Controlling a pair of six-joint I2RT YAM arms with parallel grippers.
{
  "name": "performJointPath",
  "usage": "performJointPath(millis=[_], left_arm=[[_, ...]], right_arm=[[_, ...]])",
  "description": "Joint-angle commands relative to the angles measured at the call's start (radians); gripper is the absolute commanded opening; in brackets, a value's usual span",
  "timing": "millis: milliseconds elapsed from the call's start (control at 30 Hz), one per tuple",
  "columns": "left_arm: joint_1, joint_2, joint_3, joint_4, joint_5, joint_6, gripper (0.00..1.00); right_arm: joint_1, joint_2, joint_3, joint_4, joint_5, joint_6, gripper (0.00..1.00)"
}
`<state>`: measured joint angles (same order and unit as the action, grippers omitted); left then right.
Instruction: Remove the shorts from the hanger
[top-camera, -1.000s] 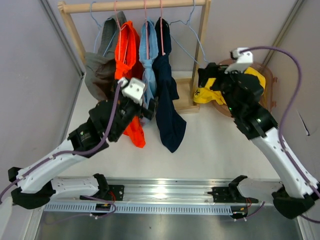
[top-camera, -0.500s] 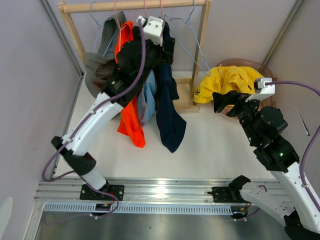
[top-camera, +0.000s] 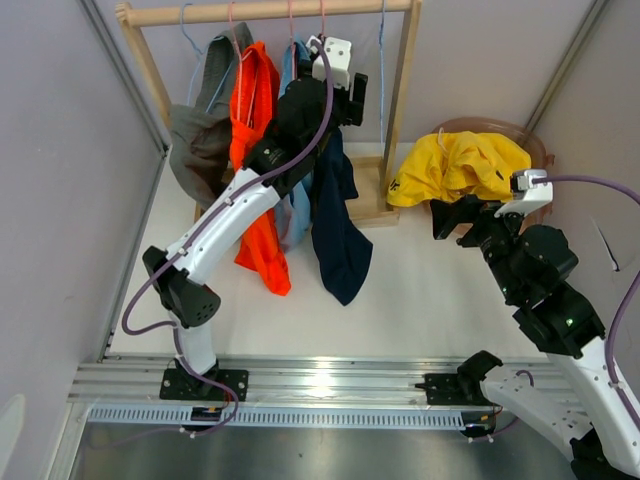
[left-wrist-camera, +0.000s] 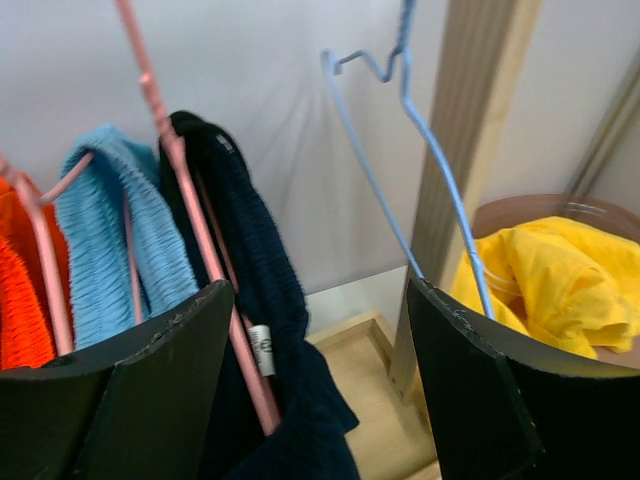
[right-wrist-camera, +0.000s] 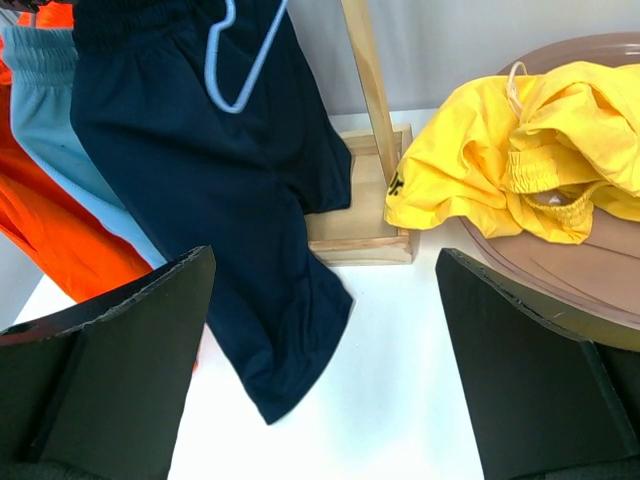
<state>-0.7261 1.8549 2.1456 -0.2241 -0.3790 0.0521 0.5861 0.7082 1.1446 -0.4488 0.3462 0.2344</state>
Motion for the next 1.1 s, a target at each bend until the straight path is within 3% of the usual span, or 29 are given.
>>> performJointPath(millis=[0,133,333,533,667,700,867,1067], left_arm=[[0.031,-0.06,-0.058,0.103,-0.041,-0.024,0.76],[0.057,-0.075,-0.096,0.12,-0.028,-0.032,0.76],[0.079,-0.062,-0.112,0.114,-0.015,-0.044,0.66],[0.082,-0.111,-0.222,0.178,-0.009,-0.078,0.68],[0.086,-0.117,-0.23,0.175,-0.008,-0.077,0.63],[0.088,-0.115,-0.228,0.164,-0.003,-0.08,0.64],[0.094,-0.148,-0.253,0.149,0.031,-0.087,0.95],[0.097,-0.195,-0.217,0.101,0.068,-0.078,0.99]], right_arm=[[0.001,0.004,-0.006,-0.004,0.014,-0.012,0.99],[0.003,0.019,-0.011,-0.004,0.014,-0.01,0.99],[0.003,0.039,-0.003,-0.007,0.008,-0.009,0.99],[0.003,0.051,0.003,-0.025,0.011,-0.01,0.99],[0.001,0.062,0.006,-0.024,0.008,-0.009,0.99],[0.003,0.065,0.006,-0.021,0.004,-0.006,0.99],[0.003,0.074,-0.005,-0.021,0.002,-0.006,0.99],[0.003,0.07,-0.029,-0.01,-0.001,0.009,1.0]])
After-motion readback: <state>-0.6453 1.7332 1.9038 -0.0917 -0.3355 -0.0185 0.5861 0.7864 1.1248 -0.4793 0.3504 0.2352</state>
